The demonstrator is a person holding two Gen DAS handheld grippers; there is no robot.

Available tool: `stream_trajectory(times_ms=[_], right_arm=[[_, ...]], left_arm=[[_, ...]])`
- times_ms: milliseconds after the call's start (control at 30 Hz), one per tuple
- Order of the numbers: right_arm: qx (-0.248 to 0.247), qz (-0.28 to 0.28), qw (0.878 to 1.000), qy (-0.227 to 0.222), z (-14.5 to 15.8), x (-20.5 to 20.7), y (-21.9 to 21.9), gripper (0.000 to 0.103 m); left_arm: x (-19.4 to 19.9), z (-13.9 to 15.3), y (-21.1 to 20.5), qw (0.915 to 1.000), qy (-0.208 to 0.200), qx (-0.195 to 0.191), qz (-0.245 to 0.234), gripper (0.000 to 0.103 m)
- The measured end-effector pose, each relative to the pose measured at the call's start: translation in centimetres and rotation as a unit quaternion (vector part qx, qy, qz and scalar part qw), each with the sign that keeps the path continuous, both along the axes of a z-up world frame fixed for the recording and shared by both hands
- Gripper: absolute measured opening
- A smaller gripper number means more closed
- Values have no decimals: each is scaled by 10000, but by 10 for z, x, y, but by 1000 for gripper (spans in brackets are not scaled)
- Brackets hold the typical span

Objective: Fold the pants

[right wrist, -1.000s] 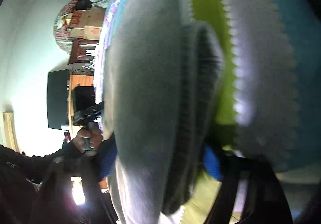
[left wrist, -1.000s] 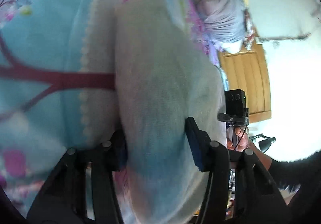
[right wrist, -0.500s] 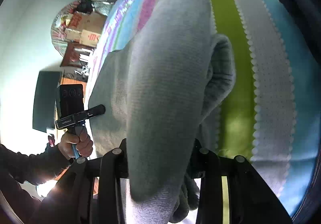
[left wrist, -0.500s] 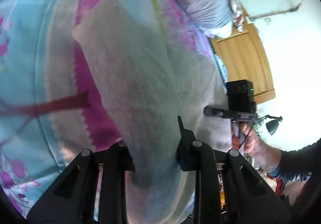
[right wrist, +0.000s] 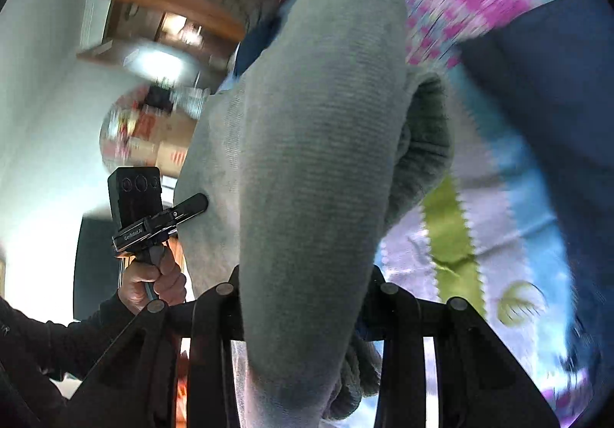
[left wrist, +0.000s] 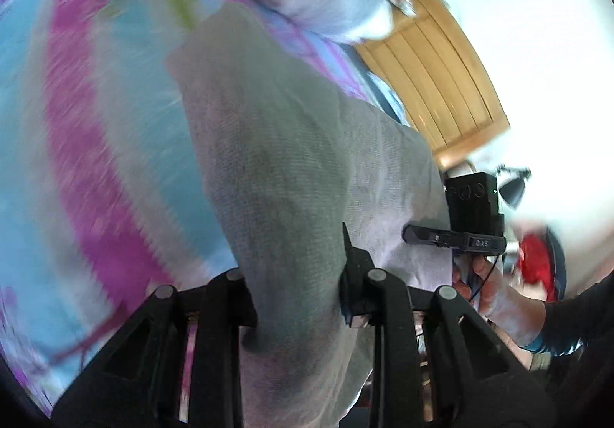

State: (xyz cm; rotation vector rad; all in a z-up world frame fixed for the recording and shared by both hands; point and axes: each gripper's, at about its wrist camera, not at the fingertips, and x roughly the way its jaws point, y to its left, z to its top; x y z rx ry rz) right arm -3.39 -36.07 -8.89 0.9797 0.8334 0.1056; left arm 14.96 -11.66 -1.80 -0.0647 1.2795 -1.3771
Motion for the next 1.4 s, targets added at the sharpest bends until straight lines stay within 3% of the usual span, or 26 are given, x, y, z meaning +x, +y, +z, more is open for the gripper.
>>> stream_trajectory(times_ms=[100, 233, 400, 533, 633, 767, 833, 967, 1133, 1400], right_arm=[[-135, -587, 9981, -125, 23, -34, -18, 39], [-401, -1503, 9874, -277, 50, -85, -43, 40], [-392, -2527, 9661, -365, 51, -140, -74, 40], [-214, -3166, 9478, -299, 24, -163, -89, 40], [-10, -3478, 9373, -226, -4, -178, -103, 40], [87, -3689, 9292, -176, -25, -188, -109, 40], [108, -3740, 9272, -173, -28, -200, -123, 40], [147, -3820, 9239, -177, -30, -185, -131, 40], [183, -3825, 9236, -168, -35, -202, -144, 40], [402, -3775, 9249, -200, -45, -206, -140, 40]], left_arm=[[-5, 22, -54, 9981, -216, -91, -572, 27], [-21, 44, -138, 9894, -488, -190, -1352, 27], [-46, 47, -240, 9726, -733, -109, -2204, 28], [-66, 29, -309, 9558, -779, 84, -2835, 28], [-82, 10, -350, 9365, -854, 336, -3384, 28], [-100, -7, -386, 9118, -1029, 517, -3942, 28], [-105, -13, -402, 9025, -1076, 550, -4133, 29], [-114, -26, -426, 8873, -1135, 697, -4415, 29], [-114, -35, -441, 8847, -1070, 820, -4462, 30], [-99, -57, -431, 8973, -671, 977, -4253, 30]])
